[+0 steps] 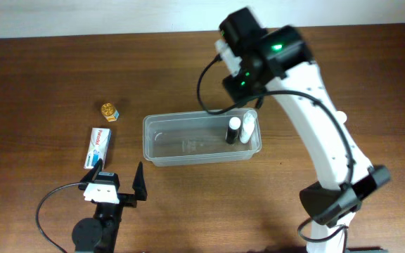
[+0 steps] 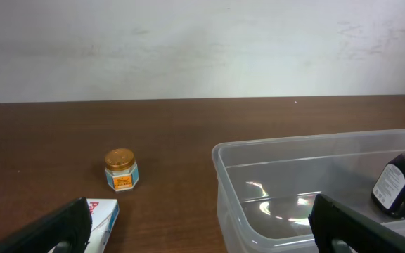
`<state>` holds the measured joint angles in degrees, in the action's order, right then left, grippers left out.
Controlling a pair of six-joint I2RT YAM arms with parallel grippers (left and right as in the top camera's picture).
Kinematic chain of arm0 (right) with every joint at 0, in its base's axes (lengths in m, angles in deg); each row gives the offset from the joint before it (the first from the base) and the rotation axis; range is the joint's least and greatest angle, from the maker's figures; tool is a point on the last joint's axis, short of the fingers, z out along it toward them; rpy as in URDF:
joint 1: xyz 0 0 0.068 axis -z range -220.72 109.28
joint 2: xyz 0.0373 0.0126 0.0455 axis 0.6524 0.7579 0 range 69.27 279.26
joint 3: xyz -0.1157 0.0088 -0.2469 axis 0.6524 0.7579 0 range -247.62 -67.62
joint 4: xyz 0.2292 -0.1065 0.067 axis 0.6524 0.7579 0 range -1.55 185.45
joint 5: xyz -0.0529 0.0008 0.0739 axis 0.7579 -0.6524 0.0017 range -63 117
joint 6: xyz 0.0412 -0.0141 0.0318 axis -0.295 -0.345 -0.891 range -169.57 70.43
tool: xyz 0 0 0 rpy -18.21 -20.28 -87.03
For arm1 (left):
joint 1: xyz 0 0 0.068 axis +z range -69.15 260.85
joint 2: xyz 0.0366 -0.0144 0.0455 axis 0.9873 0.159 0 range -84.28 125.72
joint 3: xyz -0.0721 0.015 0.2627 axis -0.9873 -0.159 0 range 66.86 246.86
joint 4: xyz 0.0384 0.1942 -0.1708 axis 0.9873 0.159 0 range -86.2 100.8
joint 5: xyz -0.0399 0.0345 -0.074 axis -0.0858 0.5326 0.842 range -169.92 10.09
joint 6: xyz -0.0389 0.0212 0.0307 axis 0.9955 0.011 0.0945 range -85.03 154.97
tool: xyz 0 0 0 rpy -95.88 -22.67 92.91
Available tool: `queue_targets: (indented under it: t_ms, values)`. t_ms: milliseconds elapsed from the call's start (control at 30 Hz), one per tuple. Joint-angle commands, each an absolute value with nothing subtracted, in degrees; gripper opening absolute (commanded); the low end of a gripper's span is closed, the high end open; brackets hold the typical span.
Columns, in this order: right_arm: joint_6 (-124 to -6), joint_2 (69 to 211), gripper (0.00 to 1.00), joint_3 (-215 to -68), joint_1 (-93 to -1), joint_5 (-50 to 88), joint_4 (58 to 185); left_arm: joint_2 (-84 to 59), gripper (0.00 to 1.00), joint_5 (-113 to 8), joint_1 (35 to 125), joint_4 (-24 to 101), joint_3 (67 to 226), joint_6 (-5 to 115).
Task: Pack container
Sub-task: 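Release the dark bottle and raise the right gripper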
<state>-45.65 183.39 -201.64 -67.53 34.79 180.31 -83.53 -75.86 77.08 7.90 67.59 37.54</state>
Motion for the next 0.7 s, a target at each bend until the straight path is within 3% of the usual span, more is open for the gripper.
queue_targets:
  t_ms: [0,233,467,667]
  values:
    - [-54.02,183.15,0.56,-211.30,-64.06,41.98,185.44,-83.66,0.99,-76.28,77.32,8.16,67.38,36.64]
    - [-65.43,180.72,0.60,-212.92,-51.23,39.01,185.79,-83.66,0.99,-76.25,77.32,8.16,67.38,36.64]
    - [-66.39,180.75,0.63,-204.39,-33.52,29.96,185.79,-83.66,1.00,-76.28,77.32,8.16,67.35,36.64]
    - [-63.26,180.77,0.63,-193.46,-25.76,28.71,185.77,-83.66,0.99,-76.25,77.32,8.16,67.38,36.64]
